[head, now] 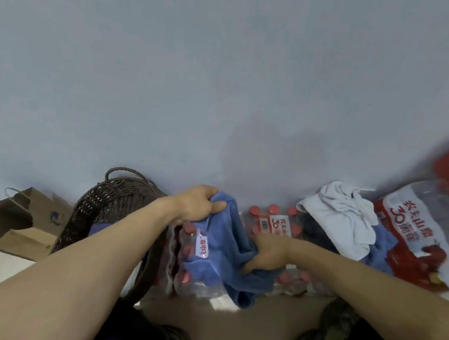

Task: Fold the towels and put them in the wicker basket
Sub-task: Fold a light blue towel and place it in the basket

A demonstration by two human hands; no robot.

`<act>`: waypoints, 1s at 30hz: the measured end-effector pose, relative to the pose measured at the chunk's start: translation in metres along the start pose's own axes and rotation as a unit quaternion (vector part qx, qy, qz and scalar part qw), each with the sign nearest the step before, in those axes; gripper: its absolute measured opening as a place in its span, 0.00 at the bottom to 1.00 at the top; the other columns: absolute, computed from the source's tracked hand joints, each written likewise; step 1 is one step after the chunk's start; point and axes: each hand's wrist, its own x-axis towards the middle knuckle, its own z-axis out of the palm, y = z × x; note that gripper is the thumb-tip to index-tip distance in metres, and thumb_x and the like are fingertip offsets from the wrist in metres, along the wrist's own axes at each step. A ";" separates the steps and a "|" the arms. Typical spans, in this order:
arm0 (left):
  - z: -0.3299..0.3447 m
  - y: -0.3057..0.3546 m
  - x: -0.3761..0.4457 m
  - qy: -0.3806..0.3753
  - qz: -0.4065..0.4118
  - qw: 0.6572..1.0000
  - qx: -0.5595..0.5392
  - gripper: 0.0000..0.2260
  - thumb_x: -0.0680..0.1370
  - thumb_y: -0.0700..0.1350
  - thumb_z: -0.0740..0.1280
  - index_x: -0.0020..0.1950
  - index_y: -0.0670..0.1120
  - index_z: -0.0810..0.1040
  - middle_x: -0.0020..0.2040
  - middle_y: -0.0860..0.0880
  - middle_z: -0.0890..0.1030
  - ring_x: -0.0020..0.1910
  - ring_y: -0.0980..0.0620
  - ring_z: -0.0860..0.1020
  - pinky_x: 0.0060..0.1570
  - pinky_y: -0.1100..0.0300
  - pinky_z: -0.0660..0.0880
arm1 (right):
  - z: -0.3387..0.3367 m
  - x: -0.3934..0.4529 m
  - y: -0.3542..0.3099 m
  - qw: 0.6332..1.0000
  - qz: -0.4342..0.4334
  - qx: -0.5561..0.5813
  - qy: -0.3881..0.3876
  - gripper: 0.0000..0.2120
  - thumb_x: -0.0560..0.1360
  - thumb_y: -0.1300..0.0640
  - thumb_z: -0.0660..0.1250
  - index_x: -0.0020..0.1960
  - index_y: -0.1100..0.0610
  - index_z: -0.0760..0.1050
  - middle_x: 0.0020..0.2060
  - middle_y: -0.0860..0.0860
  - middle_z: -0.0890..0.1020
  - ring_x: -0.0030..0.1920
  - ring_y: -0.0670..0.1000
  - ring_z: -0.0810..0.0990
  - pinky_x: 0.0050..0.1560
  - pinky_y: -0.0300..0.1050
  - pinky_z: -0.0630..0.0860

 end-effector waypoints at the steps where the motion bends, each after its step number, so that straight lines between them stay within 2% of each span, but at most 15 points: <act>1: 0.006 0.006 0.002 -0.015 0.007 1.000 0.009 0.09 0.81 0.42 0.64 0.54 0.37 0.78 0.52 0.39 0.82 0.48 0.47 0.77 0.55 0.50 0.76 | 0.003 -0.010 0.006 1.000 0.006 0.017 0.010 0.11 0.70 0.42 0.72 0.47 0.47 0.78 0.44 0.47 0.82 0.46 0.50 0.79 0.48 0.44 0.77; 4: 0.024 0.025 0.007 -0.063 0.029 0.996 0.064 0.08 0.80 0.44 0.65 0.51 0.40 0.78 0.47 0.42 0.81 0.45 0.47 0.76 0.51 0.52 0.76 | 0.015 -0.039 0.025 0.992 0.031 0.116 0.050 0.15 0.69 0.40 0.73 0.52 0.45 0.78 0.49 0.45 0.83 0.48 0.46 0.80 0.48 0.39 0.76; 6: 0.034 0.034 0.007 -0.091 0.036 0.991 0.096 0.09 0.80 0.46 0.64 0.52 0.41 0.79 0.50 0.42 0.82 0.47 0.46 0.78 0.53 0.50 0.76 | 0.032 -0.052 0.038 0.978 0.046 0.182 0.094 0.19 0.69 0.38 0.72 0.53 0.47 0.80 0.49 0.46 0.84 0.48 0.45 0.81 0.48 0.38 0.77; 10: 0.047 0.041 0.001 -0.116 0.033 0.987 0.108 0.11 0.79 0.50 0.65 0.53 0.43 0.80 0.50 0.44 0.83 0.52 0.43 0.81 0.56 0.48 0.78 | 0.066 -0.062 0.052 0.946 0.054 0.221 0.230 0.10 0.71 0.41 0.72 0.44 0.47 0.78 0.39 0.44 0.83 0.41 0.45 0.81 0.40 0.36 0.75; 12: 0.050 0.042 -0.001 -0.110 0.031 0.989 0.092 0.12 0.79 0.51 0.65 0.52 0.43 0.80 0.50 0.44 0.84 0.52 0.43 0.81 0.55 0.49 0.79 | 0.072 -0.063 0.050 0.935 0.042 0.248 0.251 0.08 0.71 0.45 0.74 0.42 0.46 0.76 0.37 0.43 0.82 0.40 0.43 0.80 0.40 0.36 0.76; 14: 0.050 0.041 -0.002 -0.099 0.024 0.993 0.062 0.12 0.79 0.50 0.66 0.52 0.42 0.80 0.49 0.43 0.84 0.50 0.44 0.82 0.55 0.48 0.79 | 0.071 -0.067 0.045 0.921 0.034 0.308 0.236 0.09 0.68 0.49 0.76 0.43 0.47 0.77 0.38 0.43 0.83 0.40 0.42 0.82 0.38 0.35 0.77; 16: 0.050 0.040 -0.003 -0.088 0.012 0.996 0.028 0.10 0.79 0.49 0.67 0.50 0.43 0.81 0.49 0.44 0.85 0.50 0.44 0.82 0.55 0.48 0.79 | 0.066 -0.072 0.042 0.900 0.009 0.379 0.214 0.11 0.66 0.50 0.79 0.44 0.49 0.79 0.38 0.43 0.84 0.40 0.43 0.83 0.37 0.34 0.77; 18: 0.048 0.039 -0.005 -0.080 0.006 0.997 -0.002 0.08 0.79 0.48 0.68 0.48 0.45 0.81 0.49 0.43 0.85 0.50 0.44 0.82 0.56 0.48 0.79 | 0.062 -0.077 0.039 0.876 -0.033 0.438 0.200 0.16 0.65 0.51 0.81 0.49 0.53 0.82 0.44 0.46 0.86 0.45 0.46 0.85 0.42 0.38 0.79; 20: 0.046 0.038 -0.007 -0.071 0.004 0.997 -0.021 0.09 0.79 0.47 0.68 0.50 0.42 0.81 0.51 0.41 0.84 0.50 0.45 0.82 0.57 0.47 0.79 | 0.057 -0.080 0.035 0.842 -0.064 0.490 0.217 0.18 0.66 0.53 0.81 0.53 0.56 0.83 0.50 0.52 0.86 0.52 0.50 0.85 0.46 0.41 0.80; 23: 0.042 0.039 -0.007 -0.066 0.002 0.997 -0.030 0.12 0.79 0.47 0.68 0.54 0.39 0.81 0.53 0.40 0.84 0.48 0.47 0.81 0.56 0.50 0.78 | 0.048 -0.081 0.028 0.781 -0.090 0.551 0.280 0.13 0.69 0.51 0.78 0.50 0.56 0.84 0.50 0.53 0.86 0.52 0.51 0.85 0.46 0.42 0.81; 26: 0.038 0.041 -0.010 -0.087 -0.007 0.994 -0.068 0.12 0.79 0.49 0.69 0.56 0.41 0.81 0.53 0.42 0.84 0.52 0.46 0.82 0.56 0.52 0.79 | 0.039 -0.081 0.027 0.748 -0.066 0.554 0.360 0.19 0.71 0.50 0.76 0.56 0.60 0.81 0.52 0.55 0.85 0.54 0.55 0.84 0.56 0.55 0.81; 28: 0.036 0.041 -0.012 -0.109 -0.017 0.990 -0.089 0.13 0.78 0.50 0.70 0.55 0.41 0.82 0.53 0.42 0.84 0.52 0.45 0.82 0.56 0.52 0.79 | 0.034 -0.083 0.029 0.731 -0.064 0.548 0.402 0.17 0.72 0.54 0.75 0.57 0.60 0.79 0.52 0.54 0.85 0.54 0.55 0.84 0.55 0.54 0.81; 30: 0.032 0.040 -0.014 -0.134 -0.021 0.986 -0.096 0.14 0.76 0.51 0.72 0.54 0.41 0.82 0.52 0.43 0.85 0.51 0.46 0.83 0.55 0.53 0.79 | 0.027 -0.085 0.032 0.718 -0.065 0.534 0.441 0.14 0.73 0.58 0.75 0.56 0.60 0.77 0.51 0.53 0.85 0.51 0.52 0.84 0.49 0.47 0.82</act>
